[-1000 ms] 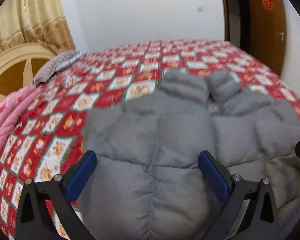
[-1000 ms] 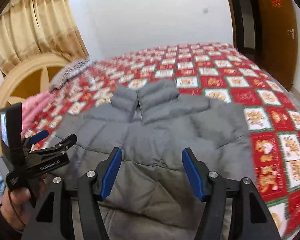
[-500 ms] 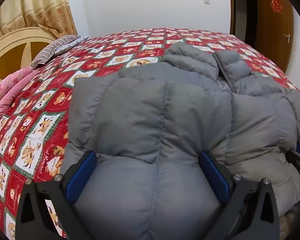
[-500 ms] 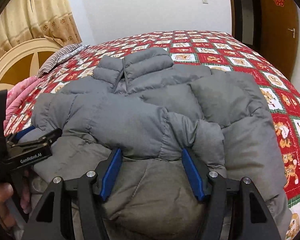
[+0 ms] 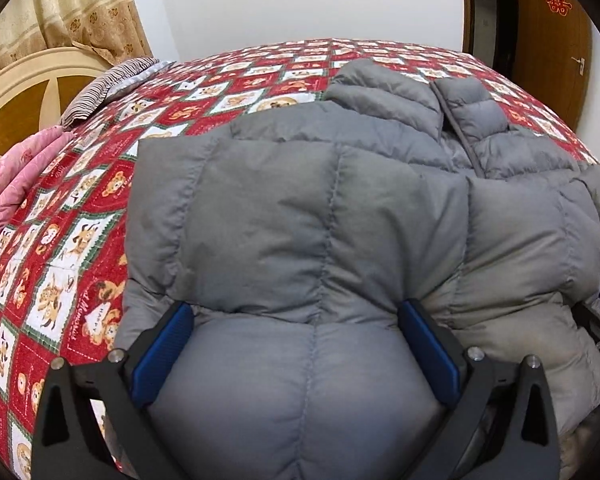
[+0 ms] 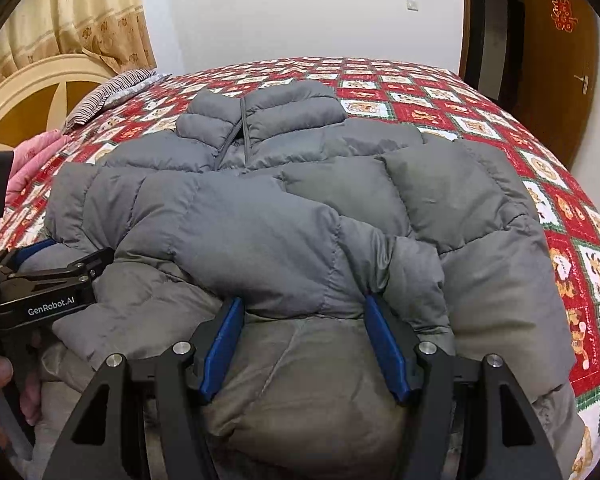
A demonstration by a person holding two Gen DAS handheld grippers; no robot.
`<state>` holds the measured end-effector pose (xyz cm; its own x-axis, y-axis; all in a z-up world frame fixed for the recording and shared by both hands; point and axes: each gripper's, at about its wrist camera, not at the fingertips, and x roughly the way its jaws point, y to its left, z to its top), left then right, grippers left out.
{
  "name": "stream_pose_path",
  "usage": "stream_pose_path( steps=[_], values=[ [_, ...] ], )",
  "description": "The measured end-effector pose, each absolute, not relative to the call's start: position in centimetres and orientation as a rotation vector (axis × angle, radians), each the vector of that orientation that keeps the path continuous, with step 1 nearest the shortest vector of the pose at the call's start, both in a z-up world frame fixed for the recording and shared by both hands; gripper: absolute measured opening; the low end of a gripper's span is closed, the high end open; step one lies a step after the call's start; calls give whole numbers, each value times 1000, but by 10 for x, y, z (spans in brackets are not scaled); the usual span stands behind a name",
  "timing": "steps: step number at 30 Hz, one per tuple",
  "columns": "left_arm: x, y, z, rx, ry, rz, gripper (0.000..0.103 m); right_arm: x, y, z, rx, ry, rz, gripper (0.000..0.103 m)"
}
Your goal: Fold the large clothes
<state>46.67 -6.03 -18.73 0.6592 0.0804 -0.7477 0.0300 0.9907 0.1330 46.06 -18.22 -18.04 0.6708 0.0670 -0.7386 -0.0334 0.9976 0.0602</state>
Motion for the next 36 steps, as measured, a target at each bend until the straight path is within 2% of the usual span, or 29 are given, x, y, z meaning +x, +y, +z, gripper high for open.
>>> stream_pose_path(
  steps=[14, 18, 21, 22, 27, 31, 36],
  values=[
    [462, -53, -174, 121, 864, 15, 103, 459, -178, -179, 17, 847, 48, 64],
    [438, -43, -137, 117, 732, -3, 103, 445, -188, -154, 76, 813, 69, 64],
    [447, -40, -125, 121, 702, -8, 103, 438, -191, -131, 110, 742, 59, 67],
    [455, -40, -129, 129, 715, 5, 103, 441, -189, -127, 115, 735, 65, 69],
    [493, -29, -178, 123, 901, 31, 103, 471, -174, -133, 86, 801, 80, 69],
    [488, -23, -184, 77, 878, 1, 103, 483, -174, -162, 62, 870, 72, 69],
    [488, -22, -186, 73, 876, 8, 103, 478, -171, -178, 28, 851, 69, 69]
  ],
)
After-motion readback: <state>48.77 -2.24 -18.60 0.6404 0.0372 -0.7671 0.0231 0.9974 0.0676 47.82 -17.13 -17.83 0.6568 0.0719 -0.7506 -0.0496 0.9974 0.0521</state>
